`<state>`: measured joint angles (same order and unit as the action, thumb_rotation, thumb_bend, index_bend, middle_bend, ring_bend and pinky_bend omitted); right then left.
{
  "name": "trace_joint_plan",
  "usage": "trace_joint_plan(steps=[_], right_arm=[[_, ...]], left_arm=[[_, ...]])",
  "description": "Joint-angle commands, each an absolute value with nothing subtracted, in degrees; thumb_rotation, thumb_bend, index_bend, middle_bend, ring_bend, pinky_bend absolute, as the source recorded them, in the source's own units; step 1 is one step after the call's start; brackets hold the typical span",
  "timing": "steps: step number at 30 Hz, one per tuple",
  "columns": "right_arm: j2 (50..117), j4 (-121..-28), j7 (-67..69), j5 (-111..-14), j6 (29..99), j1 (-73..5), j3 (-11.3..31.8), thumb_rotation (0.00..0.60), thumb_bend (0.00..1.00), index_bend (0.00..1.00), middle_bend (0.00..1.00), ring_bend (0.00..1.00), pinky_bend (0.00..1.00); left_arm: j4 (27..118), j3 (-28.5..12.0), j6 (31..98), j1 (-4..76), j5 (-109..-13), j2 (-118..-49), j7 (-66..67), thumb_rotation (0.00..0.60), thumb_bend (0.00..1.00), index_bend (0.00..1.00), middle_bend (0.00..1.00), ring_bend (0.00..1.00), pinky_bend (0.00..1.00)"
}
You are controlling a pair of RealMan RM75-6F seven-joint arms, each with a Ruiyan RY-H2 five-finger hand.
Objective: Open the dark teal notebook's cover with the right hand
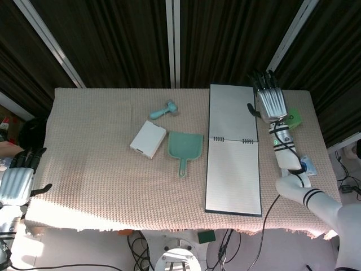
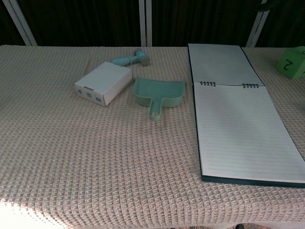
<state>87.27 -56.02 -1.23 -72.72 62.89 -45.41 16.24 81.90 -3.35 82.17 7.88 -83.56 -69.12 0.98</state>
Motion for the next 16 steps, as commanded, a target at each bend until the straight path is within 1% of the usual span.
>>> trace_joint_plan(steps=[1, 4, 7, 10, 16], right_arm=[[68.03, -85.97, -10.39, -78.76, 78.37, -24.35, 2.17, 0.600, 0.28, 0.00, 0.00, 0.00, 0.00], [67.05, -87.20, -10.01, -79.42, 82.58, -18.32, -1.50, 0.600, 0.29, 0.00, 0.00, 0.00, 0.00], [67.30, -85.22, -7.87, -81.52, 86.51, -13.84, -3.87, 0.600, 0.30, 0.00, 0.00, 0.00, 0.00], [67.99, -82.86, -6.71, -82.38, 88.67, -10.87, -4.80, 0.600, 0.31, 0.00, 0.00, 0.00, 0.00], [69.68, -79.39, -3.40, -83.93, 88.50, -8.59, -5.22, 0.600, 0.32, 0.00, 0.00, 0.00, 0.00]], left_arm=[[82.00, -3.23, 82.51, 7.77, -83.90, -69.12, 1.21, 0.600, 0.07, 0.10, 0.12, 0.07, 0.13], [82.21, -3.01, 83.28, 7.56, -84.58, -69.23, 1.59, 0.600, 0.07, 0.10, 0.12, 0.07, 0.13], [82.26, -2.76, 84.32, 7.23, -85.41, -69.42, 1.81, 0.600, 0.07, 0.10, 0.12, 0.07, 0.13], [82.43, -2.49, 85.20, 6.85, -86.05, -69.37, 2.24, 0.600, 0.07, 0.10, 0.12, 0.07, 0.13], [82.24, -2.24, 86.11, 6.33, -86.51, -69.56, 2.49, 0.600, 0.07, 0.10, 0.12, 0.07, 0.13]])
